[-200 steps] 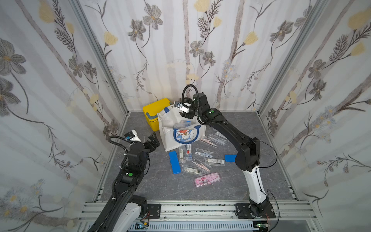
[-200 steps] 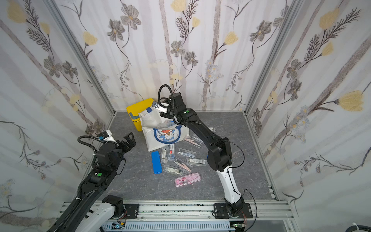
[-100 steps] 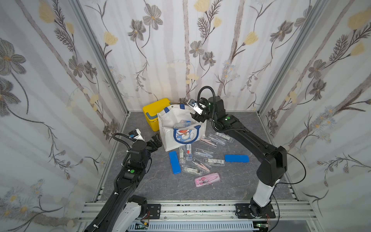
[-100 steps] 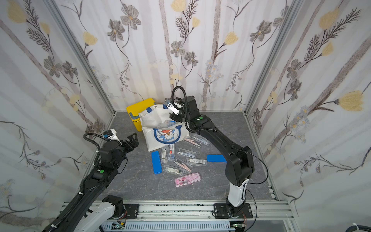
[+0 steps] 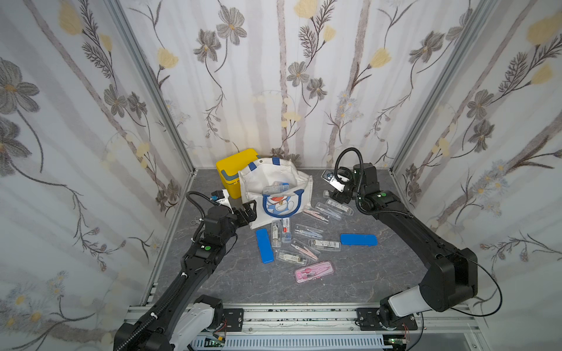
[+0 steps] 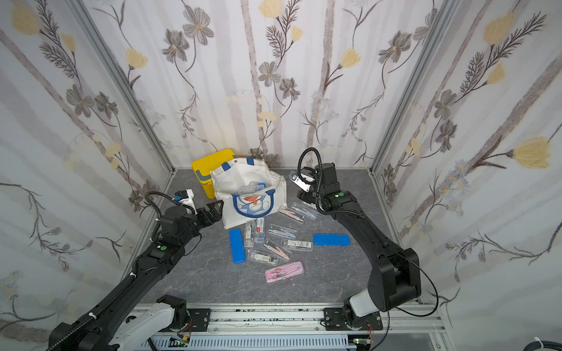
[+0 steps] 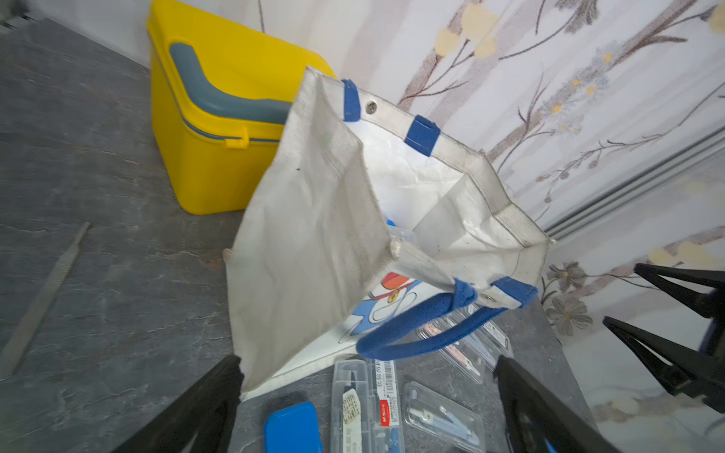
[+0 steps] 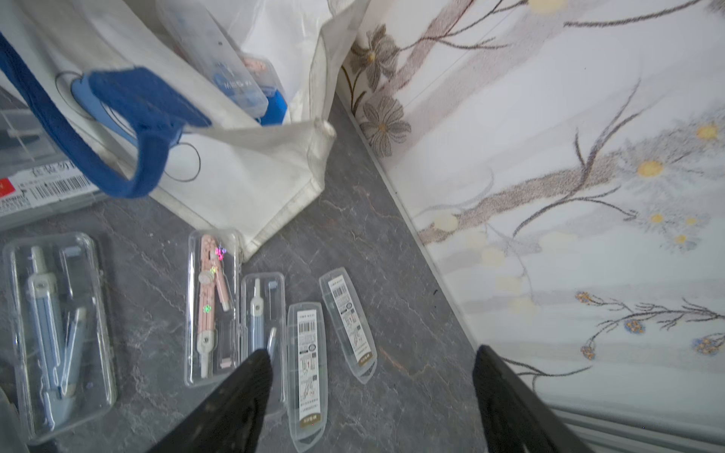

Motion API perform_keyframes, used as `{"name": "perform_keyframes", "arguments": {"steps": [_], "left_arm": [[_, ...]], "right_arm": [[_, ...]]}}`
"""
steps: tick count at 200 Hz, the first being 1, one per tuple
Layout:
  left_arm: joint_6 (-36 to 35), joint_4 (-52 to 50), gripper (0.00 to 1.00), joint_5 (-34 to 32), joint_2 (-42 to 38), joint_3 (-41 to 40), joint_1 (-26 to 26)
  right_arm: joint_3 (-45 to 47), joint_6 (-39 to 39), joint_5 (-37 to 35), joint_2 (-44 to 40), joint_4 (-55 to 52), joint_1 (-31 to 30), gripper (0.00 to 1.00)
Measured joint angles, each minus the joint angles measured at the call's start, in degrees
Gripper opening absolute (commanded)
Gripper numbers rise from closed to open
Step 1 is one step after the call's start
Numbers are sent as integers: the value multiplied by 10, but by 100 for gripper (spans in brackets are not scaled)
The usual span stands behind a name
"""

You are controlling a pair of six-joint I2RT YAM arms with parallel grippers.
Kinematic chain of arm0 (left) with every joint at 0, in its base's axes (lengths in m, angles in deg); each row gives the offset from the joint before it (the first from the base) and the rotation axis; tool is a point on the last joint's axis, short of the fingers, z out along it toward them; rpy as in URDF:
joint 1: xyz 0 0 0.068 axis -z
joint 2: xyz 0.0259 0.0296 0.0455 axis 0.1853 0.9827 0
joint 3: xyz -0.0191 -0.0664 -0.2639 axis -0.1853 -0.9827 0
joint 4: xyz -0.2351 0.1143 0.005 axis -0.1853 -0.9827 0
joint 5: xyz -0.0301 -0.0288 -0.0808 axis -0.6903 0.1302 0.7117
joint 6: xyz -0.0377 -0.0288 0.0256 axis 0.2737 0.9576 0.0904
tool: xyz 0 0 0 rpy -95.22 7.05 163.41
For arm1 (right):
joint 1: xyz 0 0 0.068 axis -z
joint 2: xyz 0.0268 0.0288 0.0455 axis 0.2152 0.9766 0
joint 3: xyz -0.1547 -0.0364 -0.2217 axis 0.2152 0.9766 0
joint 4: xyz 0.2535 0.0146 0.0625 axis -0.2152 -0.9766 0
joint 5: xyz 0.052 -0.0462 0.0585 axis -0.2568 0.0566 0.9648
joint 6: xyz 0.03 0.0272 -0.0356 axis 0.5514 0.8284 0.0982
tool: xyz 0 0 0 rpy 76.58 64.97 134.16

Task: Put the compass set into the canvas bag
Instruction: Pick up the compass set at the center of the board.

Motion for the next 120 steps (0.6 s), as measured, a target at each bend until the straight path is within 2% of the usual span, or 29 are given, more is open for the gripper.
{"name": "perform_keyframes", "arguments": {"steps": [55,120], "left_arm": [[-4,25,100,30,17,0,73],[-30,47,100,19,17,0,88]], "right_arm": [[5,-76,2,42,-114,38,80],[19,-109,-13,100,-234,60,81]]}}
